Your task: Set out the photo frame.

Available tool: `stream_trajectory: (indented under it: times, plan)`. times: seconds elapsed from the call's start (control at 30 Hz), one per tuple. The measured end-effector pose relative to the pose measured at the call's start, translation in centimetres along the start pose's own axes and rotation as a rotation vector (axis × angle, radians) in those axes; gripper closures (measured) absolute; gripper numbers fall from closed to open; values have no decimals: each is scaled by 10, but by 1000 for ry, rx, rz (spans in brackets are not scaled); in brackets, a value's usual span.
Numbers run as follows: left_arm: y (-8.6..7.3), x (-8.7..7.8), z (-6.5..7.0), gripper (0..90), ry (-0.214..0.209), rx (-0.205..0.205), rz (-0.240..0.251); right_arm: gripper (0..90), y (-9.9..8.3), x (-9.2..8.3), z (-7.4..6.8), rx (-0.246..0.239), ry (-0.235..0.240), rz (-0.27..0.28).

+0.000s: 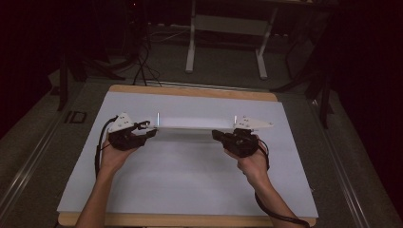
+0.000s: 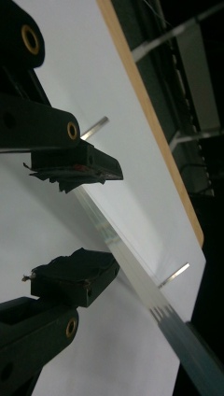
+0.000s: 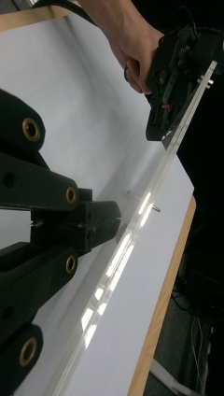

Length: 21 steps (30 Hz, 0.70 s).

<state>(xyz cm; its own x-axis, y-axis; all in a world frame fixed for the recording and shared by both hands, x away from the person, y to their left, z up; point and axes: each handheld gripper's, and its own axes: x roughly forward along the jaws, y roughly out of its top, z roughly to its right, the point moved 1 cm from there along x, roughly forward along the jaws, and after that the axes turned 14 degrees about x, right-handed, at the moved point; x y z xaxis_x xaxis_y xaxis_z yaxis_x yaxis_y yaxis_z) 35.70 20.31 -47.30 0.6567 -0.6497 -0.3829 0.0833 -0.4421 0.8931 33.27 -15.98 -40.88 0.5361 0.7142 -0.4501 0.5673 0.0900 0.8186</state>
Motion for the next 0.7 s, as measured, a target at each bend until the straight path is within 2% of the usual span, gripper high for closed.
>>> stream_trajectory:
  times: [0.07,0.2,0.63,0.7]
  plan:
    - [2,1,2,526,-2,13,17,900,1,0,0,-1,-1,-1]
    - [6,4,5,526,15,41,21,900,2,-1,1,1,-5,2]
    - [8,6,2,535,31,26,29,900,8,-5,7,-2,-26,20]
    - [8,6,1,540,30,26,28,897,7,-6,10,-17,-56,24]
